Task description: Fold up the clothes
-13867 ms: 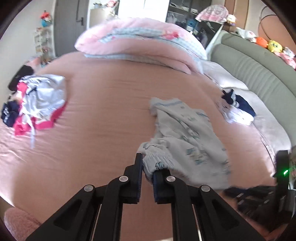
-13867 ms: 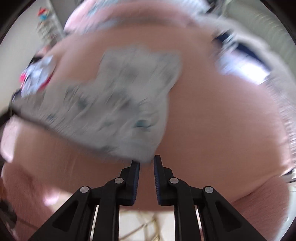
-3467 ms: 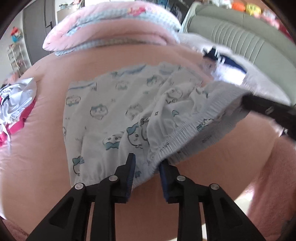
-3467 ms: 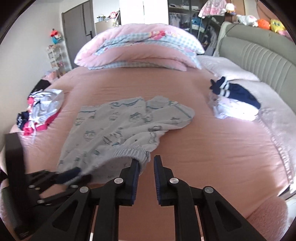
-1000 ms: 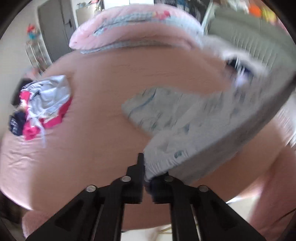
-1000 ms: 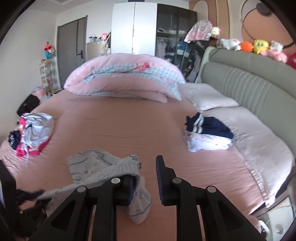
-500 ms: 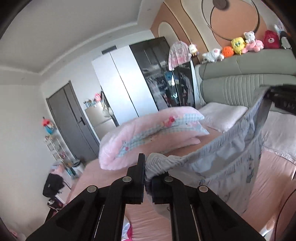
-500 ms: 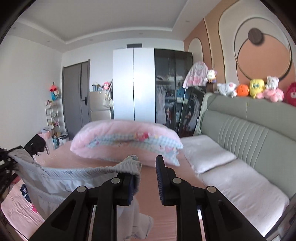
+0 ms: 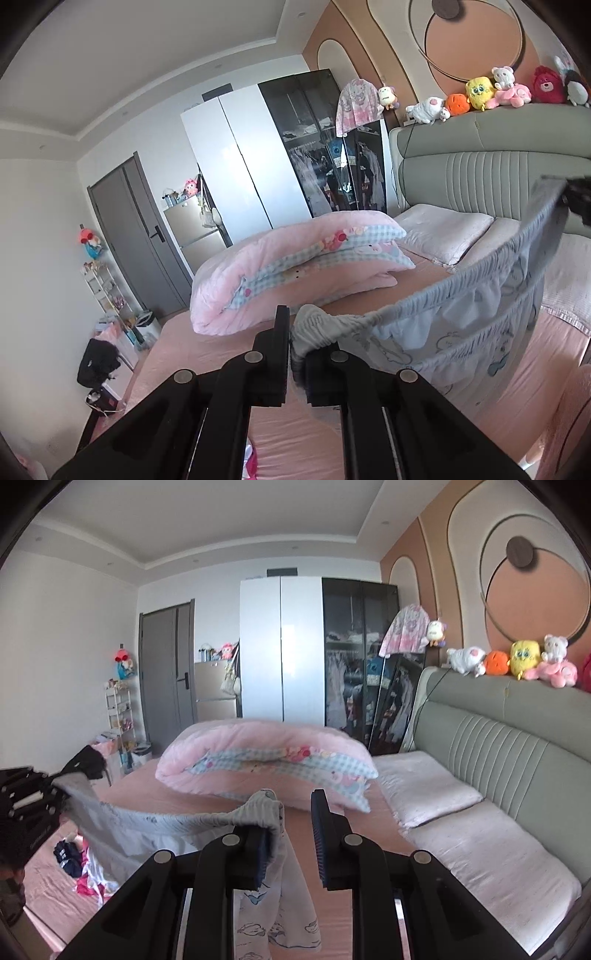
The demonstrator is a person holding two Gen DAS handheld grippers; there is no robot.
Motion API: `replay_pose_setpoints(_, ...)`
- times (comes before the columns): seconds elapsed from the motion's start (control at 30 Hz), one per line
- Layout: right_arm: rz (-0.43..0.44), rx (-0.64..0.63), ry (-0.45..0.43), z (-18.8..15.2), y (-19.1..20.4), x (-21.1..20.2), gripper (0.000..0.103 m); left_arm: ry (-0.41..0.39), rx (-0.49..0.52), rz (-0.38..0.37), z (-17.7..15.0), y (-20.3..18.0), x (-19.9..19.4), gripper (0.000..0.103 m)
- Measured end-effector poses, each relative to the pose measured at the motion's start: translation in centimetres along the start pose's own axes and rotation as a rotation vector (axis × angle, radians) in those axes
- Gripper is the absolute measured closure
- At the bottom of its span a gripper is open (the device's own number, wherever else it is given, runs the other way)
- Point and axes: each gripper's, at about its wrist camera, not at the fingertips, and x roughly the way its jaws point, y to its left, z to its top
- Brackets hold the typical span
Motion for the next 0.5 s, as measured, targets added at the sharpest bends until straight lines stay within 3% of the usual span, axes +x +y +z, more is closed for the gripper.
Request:
replay_pose_setpoints(0.1, 0.046, 0.013, 0.198, -6.3, 0.1, 2.8, 0.085, 0.053, -0.017, -0.089, -3.0, -1.7, 0.7, 0.097)
replay_pose_setpoints(0.2, 0.092, 0.027, 0.396, -12.6, 0.2, 5.7, 0.084, 0.209, -0.055, -0.207, -9.7, -4.7, 2.8, 0.097)
replay_pose_setpoints(0.33, 0.154, 0.043, 0.658, -21.0, 0.4, 9.4, 0.083, 0.379, -0.053, -0.268, -15.7, -8.4, 5.1, 0.098)
replay_pose_setpoints(0.4, 0.188, -0.009, 0.709, -23.5, 1.4, 9.5, 0.083, 0.388, -0.079, -0.291, -16.5, -8.9, 4.8, 0.098)
replay_pose_setpoints(0.5, 0.241, -0.12, 0.672, -23.7, 3.4, 8.0, 0.082, 0.382, -0.128, -0.314, -16.6, -8.6, 4.2, 0.098)
